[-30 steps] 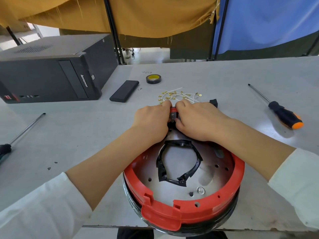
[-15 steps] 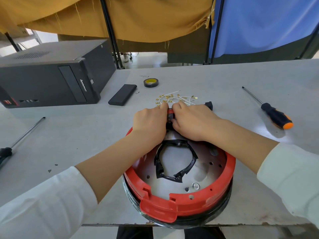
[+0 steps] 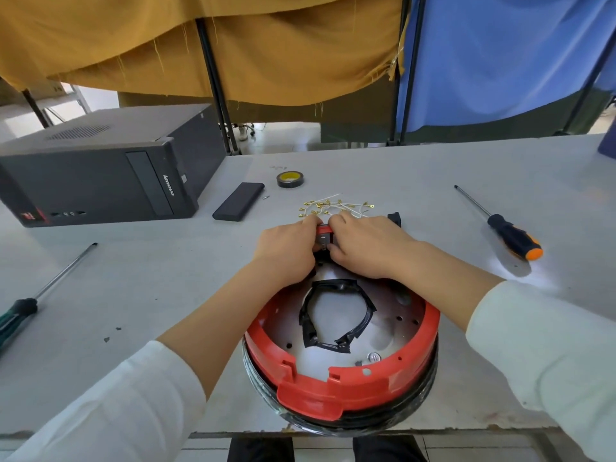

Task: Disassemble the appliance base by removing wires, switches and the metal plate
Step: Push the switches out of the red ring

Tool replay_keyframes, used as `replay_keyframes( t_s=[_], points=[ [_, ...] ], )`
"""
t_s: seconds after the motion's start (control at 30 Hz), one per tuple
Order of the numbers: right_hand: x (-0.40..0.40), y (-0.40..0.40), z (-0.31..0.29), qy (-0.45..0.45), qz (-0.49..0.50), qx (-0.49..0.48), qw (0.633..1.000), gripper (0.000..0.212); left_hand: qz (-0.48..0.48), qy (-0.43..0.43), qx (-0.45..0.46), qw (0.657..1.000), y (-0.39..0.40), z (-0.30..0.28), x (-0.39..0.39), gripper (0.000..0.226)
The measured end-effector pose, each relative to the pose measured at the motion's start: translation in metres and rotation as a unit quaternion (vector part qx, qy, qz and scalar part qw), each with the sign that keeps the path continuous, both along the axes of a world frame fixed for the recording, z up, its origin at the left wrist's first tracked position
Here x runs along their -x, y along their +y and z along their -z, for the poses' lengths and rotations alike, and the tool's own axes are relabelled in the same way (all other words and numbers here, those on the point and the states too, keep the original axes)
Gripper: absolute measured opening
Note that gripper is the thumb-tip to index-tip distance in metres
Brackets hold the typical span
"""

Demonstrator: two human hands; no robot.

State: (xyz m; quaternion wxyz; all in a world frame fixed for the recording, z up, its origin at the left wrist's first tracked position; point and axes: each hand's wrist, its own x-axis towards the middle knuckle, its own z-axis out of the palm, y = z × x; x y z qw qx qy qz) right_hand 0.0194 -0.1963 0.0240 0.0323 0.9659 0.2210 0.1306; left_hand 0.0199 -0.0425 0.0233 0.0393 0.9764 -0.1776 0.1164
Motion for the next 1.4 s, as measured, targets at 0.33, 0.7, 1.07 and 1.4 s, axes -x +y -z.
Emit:
replay_keyframes(
  t_s=[0.33, 0.7, 1.07, 1.4],
  points=[
    [0.002, -0.014, 0.005, -0.045, -0.013, 0.017, 0.999, 0.03, -0.039, -0.033, -0.038, 0.998, -0.023, 0.004, 0.001, 0.031],
    [-0.002, -0.01, 0.006, -0.039, 0.003, 0.001, 0.999, 0.03, -0.043, -0.05, -0.067, 0.996, -0.03, 0.006, -0.004, 0.035],
    [-0.005, -0.012, -0.007, 0.149, 0.083, -0.165, 0.971, 0.038, -0.029, -0.024, 0.011, 0.999, -0.02, 0.003, 0.001, 0.047],
    [-0.035, -0.005, -0.031, 0.343, 0.094, -0.343, 0.869, 0.014, -0.044, -0.017, 0.044, 0.998, -0.02, 0.002, 0.003, 0.048]
  ],
)
